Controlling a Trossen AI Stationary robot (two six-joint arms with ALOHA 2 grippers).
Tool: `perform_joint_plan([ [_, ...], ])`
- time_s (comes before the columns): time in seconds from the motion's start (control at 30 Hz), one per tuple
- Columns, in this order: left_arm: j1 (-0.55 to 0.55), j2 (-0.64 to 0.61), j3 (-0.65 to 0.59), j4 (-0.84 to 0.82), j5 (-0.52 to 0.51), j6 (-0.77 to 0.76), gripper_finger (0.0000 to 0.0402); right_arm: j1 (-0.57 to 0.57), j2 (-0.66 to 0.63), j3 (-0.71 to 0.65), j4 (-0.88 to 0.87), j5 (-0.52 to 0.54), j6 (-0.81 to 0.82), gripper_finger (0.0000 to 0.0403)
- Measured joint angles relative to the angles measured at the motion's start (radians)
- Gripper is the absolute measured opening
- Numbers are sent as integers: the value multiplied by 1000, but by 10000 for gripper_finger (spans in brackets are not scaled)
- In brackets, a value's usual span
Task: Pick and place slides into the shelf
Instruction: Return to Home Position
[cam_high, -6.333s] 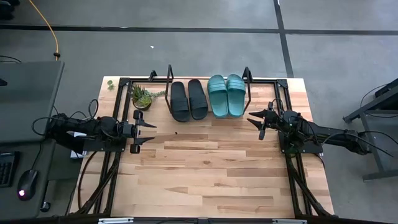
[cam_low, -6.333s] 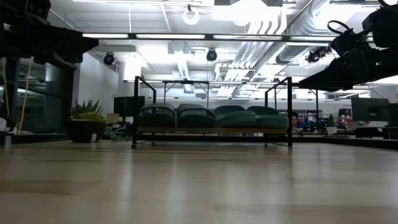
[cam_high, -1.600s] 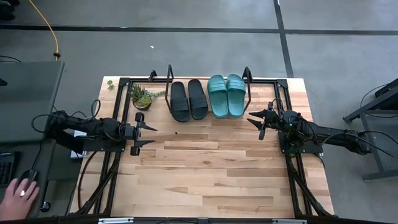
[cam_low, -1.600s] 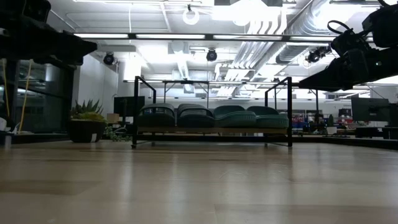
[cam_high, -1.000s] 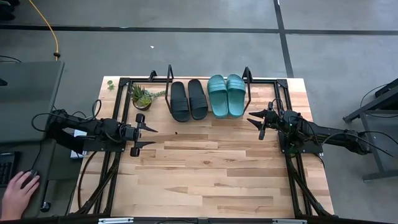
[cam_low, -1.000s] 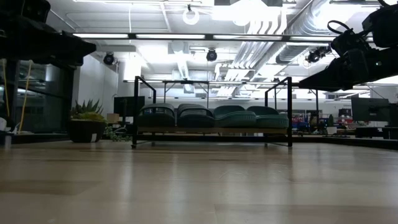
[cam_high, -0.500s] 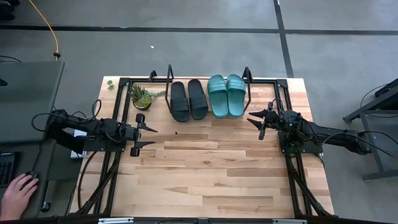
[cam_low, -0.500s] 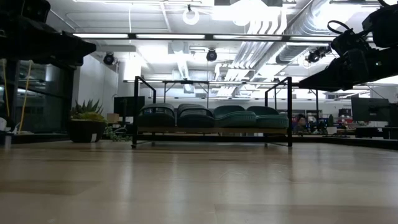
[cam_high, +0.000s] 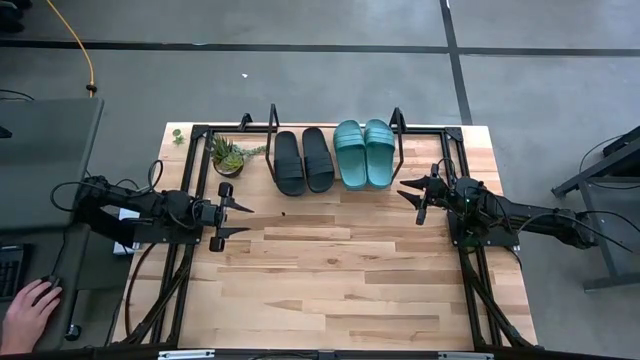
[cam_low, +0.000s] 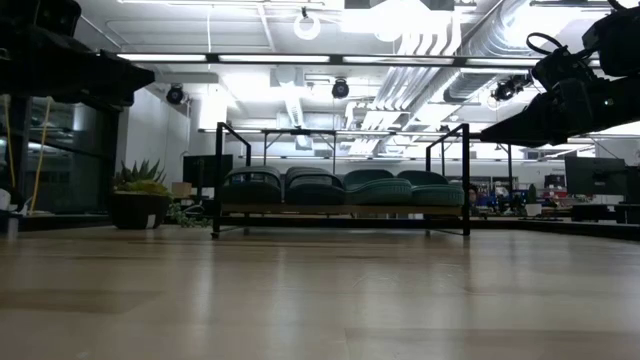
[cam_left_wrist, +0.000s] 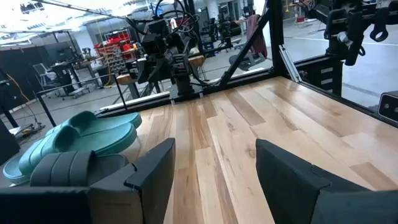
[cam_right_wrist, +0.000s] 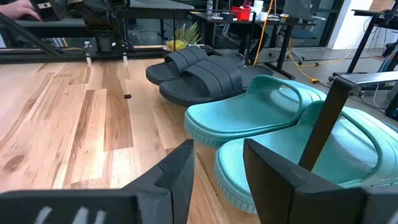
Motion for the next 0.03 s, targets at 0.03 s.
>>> perform_joint_plan([
  [0.03,0,0,0,0,0,0,207,0,0,0,0,0,0,128],
])
